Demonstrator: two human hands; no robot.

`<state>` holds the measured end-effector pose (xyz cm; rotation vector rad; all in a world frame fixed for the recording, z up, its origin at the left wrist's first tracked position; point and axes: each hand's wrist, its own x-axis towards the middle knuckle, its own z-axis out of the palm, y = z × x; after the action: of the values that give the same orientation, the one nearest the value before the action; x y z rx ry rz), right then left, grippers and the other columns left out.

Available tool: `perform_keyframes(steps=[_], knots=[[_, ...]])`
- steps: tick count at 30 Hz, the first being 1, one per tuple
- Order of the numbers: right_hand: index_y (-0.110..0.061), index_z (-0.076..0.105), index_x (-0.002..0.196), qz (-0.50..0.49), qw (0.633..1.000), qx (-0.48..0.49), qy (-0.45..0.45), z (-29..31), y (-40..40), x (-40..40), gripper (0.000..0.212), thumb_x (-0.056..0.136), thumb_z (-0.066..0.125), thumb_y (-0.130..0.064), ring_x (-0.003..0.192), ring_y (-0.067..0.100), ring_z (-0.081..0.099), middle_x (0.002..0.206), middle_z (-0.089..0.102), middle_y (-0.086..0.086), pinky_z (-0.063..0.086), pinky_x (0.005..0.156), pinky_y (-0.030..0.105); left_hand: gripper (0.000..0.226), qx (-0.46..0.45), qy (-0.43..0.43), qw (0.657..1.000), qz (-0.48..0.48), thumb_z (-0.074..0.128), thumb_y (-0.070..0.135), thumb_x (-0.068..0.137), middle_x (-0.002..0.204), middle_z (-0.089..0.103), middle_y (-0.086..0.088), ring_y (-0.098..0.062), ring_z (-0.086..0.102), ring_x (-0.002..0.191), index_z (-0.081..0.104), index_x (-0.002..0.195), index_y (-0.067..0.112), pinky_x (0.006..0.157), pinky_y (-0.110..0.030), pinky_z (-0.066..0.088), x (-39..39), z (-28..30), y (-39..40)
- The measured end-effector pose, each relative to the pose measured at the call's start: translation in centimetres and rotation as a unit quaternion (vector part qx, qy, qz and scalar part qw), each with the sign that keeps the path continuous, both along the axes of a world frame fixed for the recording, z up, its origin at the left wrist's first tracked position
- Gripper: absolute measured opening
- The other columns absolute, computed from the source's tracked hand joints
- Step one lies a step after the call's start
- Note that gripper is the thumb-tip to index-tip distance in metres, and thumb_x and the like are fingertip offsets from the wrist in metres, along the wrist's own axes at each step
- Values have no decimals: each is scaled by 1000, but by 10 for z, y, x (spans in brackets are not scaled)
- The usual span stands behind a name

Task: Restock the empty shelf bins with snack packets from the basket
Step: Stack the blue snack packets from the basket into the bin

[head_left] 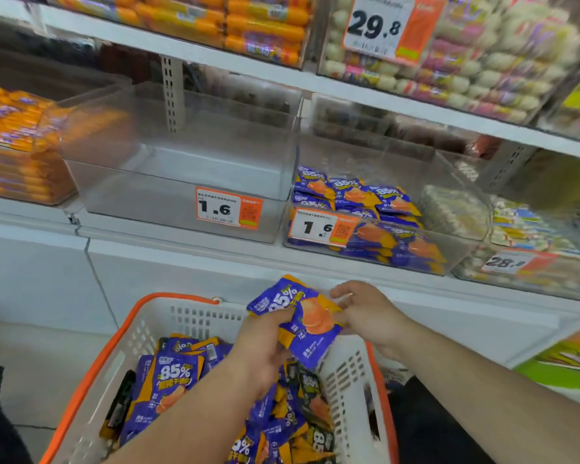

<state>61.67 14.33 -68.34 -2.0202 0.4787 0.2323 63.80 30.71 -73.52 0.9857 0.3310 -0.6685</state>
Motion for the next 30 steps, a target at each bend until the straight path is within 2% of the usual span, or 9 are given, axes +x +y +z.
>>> perform_keyframes(steps=[5,7,11,13,16,18,22,26,30], knots=[[-26,51,107,61,917,-319,-232,44,11,-16,62,58,80,-50,98,9,49,110,46,-8,43,81,28,26,37,-208,976,50,67,0,80,97,75,-8,-26,71,86,70,99,19,79,-42,53,8,62,-21],[-25,52,111,57,883,-366,-289,56,18,-16,75,51,70,-65,100,14,51,109,47,-6,47,81,33,27,43,-267,961,54,67,0,81,99,75,-5,-26,71,93,70,98,21,80,-41,57,15,87,-31],[-21,53,112,-33,845,-391,-363,82,2,5,73,52,62,-62,101,22,56,111,51,0,50,80,38,19,49,-399,915,25,60,18,88,100,75,-1,-18,70,92,69,104,23,77,-39,55,33,124,-50],[-23,52,117,-96,850,-385,-346,101,-22,21,71,58,69,-58,104,23,57,115,52,1,50,83,38,34,163,-553,817,17,53,38,79,111,71,-1,-20,64,103,67,109,29,94,-45,50,49,127,-57],[-21,47,123,-151,866,-432,-202,125,-65,47,80,59,65,-66,110,30,54,119,49,8,49,87,40,65,557,-674,482,-53,44,49,84,151,40,5,-21,30,142,39,145,28,118,-51,13,72,112,-61],[-21,45,129,-158,870,-456,-107,130,-87,60,86,61,65,-70,113,34,52,124,48,13,49,87,41,73,635,-648,402,-123,48,50,90,158,25,2,-25,17,146,20,153,26,117,-53,-5,81,101,-57],[-21,54,114,-155,866,-475,26,115,-110,83,75,56,67,-67,104,33,58,114,61,12,51,80,35,79,645,-659,372,-105,68,35,71,132,49,-3,-30,42,125,39,143,23,117,-52,-3,84,82,-56],[-16,61,83,-64,894,-423,137,101,-116,101,39,73,73,-51,83,23,58,98,64,7,46,68,26,76,637,-666,385,-51,74,32,57,115,57,-5,-32,51,111,54,130,19,116,-53,6,85,74,-62],[-11,64,113,7,907,-351,231,92,-122,114,50,80,75,-46,100,23,58,122,62,9,48,92,33,74,629,-678,381,-15,77,29,50,106,60,-5,-32,55,103,59,121,17,114,-53,12,89,68,-63]])
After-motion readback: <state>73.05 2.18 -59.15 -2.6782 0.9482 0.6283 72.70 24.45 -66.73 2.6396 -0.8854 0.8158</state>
